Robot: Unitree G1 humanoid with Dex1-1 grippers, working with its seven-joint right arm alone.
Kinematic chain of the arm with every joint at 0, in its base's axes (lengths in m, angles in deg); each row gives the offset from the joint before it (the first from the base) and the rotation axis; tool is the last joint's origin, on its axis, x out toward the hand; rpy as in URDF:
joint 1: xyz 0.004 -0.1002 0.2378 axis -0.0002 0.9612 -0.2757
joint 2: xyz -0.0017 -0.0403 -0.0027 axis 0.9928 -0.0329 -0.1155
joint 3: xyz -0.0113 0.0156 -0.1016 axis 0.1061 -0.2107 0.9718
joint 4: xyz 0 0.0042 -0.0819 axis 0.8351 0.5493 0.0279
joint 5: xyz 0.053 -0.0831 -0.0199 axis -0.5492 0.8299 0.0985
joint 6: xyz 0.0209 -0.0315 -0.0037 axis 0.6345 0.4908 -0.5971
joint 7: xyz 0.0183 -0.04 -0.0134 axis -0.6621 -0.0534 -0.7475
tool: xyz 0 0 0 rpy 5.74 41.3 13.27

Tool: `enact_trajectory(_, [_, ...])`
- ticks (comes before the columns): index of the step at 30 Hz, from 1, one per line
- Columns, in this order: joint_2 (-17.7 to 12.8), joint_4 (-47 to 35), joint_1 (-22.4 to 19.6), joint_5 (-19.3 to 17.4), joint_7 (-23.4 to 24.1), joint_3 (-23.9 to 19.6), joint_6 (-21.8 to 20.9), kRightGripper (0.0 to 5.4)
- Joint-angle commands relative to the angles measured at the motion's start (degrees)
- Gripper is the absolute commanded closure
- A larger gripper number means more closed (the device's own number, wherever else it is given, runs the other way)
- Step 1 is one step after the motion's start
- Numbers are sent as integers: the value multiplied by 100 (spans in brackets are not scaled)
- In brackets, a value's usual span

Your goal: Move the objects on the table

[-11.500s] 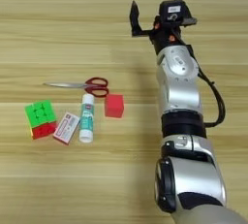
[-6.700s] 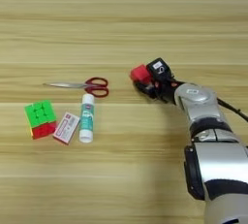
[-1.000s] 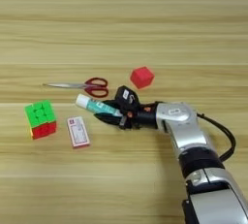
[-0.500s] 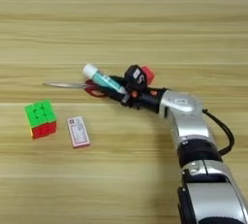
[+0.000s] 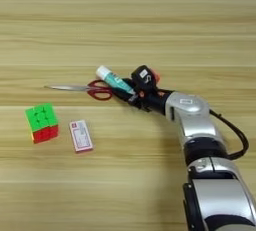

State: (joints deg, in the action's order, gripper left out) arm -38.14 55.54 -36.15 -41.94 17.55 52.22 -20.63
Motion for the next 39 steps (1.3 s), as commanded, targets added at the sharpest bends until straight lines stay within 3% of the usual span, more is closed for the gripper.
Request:
enact_trajectory(1, [-211, -552, -271, -7, 266, -79, 208, 375])
enact_trajectory(11, [271, -1193, 252, -558, 1018, -643, 836, 375])
enact_trajectory(18, [513, -1473, 555, -361, 1810, -569, 1204, 375])
enact_trajectory(23, [539, -1037, 407, -322, 2415, -726, 1004, 375])
enact_trajectory(28, [616, -864, 392, -297, 2553, -666, 853, 375])
enact_trajectory(34, [713, -941, 487, -319, 2325, -464, 917, 375])
enact_trajectory(39, [748, -1020, 523, -365, 2205, -408, 950, 303])
